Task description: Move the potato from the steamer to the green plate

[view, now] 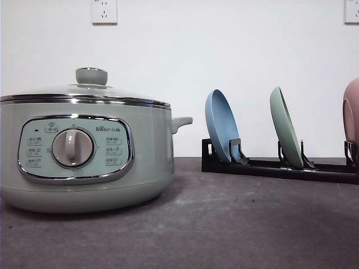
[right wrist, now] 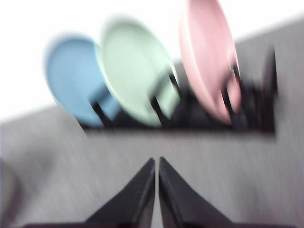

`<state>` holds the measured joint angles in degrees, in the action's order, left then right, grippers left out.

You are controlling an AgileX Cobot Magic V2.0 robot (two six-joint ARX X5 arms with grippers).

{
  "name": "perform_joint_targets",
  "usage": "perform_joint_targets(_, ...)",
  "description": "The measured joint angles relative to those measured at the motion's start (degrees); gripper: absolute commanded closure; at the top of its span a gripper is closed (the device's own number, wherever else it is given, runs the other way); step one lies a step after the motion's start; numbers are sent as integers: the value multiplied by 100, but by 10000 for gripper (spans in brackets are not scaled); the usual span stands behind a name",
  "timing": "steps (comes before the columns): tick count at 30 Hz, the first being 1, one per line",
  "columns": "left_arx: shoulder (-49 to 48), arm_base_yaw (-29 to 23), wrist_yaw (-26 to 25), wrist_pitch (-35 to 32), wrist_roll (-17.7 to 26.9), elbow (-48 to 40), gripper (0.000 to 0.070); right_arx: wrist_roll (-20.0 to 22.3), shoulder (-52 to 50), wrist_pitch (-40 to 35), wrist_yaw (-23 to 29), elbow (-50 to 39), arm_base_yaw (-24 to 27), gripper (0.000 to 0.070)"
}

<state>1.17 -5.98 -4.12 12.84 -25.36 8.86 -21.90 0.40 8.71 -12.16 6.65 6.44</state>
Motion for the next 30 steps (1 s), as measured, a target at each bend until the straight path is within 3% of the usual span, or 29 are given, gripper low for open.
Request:
perform_joint_targets(7, 600, 0, -102, 380, -1, 1100, 697, -27, 377, 214, 10, 1066, 0, 700)
perform_joint_targets(13, 1433, 0, -548, 845, 373, 2325, 697, 289, 1215, 710, -237, 2199, 0, 700)
perform_joint_targets(30, 3516, 132, -2288, 2931, 1770, 4859, 697, 1765, 3576, 3112, -1946, 5053, -66, 700)
